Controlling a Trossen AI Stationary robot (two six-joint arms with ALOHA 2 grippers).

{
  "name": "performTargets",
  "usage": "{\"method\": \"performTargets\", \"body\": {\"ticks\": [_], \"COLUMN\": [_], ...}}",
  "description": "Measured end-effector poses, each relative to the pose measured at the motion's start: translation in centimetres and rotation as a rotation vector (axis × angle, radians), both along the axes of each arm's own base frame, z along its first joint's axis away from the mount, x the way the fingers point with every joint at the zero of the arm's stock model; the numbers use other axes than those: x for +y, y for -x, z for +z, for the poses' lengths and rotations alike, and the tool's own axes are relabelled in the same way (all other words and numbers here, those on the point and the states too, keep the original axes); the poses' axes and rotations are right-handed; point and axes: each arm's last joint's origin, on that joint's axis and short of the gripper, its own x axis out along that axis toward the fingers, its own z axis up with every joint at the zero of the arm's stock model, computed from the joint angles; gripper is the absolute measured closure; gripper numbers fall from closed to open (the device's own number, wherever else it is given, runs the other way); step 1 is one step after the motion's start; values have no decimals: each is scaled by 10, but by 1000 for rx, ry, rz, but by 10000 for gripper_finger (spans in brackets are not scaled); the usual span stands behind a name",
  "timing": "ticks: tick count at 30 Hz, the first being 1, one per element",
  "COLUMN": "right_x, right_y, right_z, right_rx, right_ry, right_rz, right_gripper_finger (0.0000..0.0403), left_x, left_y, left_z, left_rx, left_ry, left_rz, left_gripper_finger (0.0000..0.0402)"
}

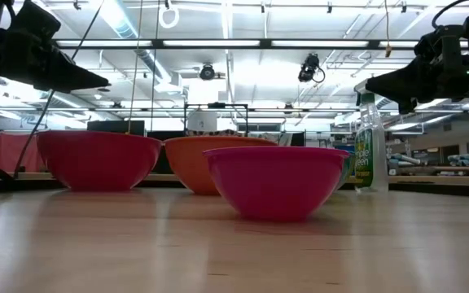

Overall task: Nest bowls inside each other
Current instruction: Stack the orange bowl on top of the red bowl

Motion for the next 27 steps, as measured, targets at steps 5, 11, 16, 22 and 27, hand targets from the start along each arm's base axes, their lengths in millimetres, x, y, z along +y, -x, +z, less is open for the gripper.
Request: {"method": "performTargets", "body": {"ticks": [5, 11, 16, 22, 27], "right_x": [0, 1, 0, 2, 2], "right_y": [0, 1, 8, 13, 20], "right_z": [0, 13, 33, 44, 54], "right_rx": [-1, -159, -474, -609, -788], "right_ry": [1, -80, -374, -383, -395], "right_rz": [0, 9, -22, 12, -54], "right_gripper_finger": [325, 325, 325, 325, 325], "left_x": [0, 0, 0, 1, 2], "left_y": [0, 0, 0, 4, 7], "left_z": [0, 5, 21, 38, 46], "left_rx": [-1, -59, -229, -503, -653], "left_ry": [2, 16, 67, 353, 539], "left_rz": [2, 3, 3, -21, -50], "left_gripper_finger": [392, 392, 392, 392, 392]}}
